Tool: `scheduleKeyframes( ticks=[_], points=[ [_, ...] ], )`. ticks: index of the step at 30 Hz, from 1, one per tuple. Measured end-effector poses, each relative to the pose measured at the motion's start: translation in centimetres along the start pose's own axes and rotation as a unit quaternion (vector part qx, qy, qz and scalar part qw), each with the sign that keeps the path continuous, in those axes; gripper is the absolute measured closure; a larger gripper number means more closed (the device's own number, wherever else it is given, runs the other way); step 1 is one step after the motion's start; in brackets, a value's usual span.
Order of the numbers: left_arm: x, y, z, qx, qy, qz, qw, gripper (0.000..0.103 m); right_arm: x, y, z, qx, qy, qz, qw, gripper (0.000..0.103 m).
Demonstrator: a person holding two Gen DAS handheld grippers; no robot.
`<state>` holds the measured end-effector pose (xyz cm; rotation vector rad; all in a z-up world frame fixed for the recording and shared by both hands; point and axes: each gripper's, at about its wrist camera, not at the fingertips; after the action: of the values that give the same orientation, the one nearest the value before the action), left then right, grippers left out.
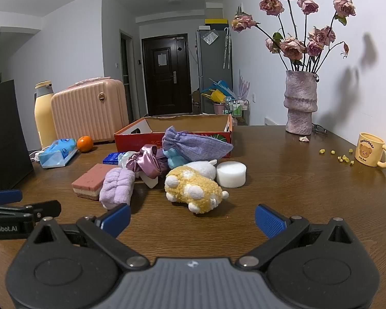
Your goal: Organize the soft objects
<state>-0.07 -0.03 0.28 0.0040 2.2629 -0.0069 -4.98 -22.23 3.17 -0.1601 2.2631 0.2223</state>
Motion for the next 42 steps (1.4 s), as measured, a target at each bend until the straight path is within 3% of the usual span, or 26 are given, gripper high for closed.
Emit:
scheduleKeyframes(
  ticks=[42],
  points=[
    [0.04,-0.38,-0.72,0.003,-0.004,0.002,1.0000,0.000,0.05,0.06,-0.01,0.001,0.000,0.000,1.000,0.000]
  ],
)
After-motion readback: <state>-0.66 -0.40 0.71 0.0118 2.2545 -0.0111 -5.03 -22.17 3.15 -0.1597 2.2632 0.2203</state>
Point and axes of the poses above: each gripper's, at about its wrist camera, not at the fingertips, and z roughly the way its jaws point, y to its left, x to its underside, and after that the axes turned 13 degrees about y, right-handed
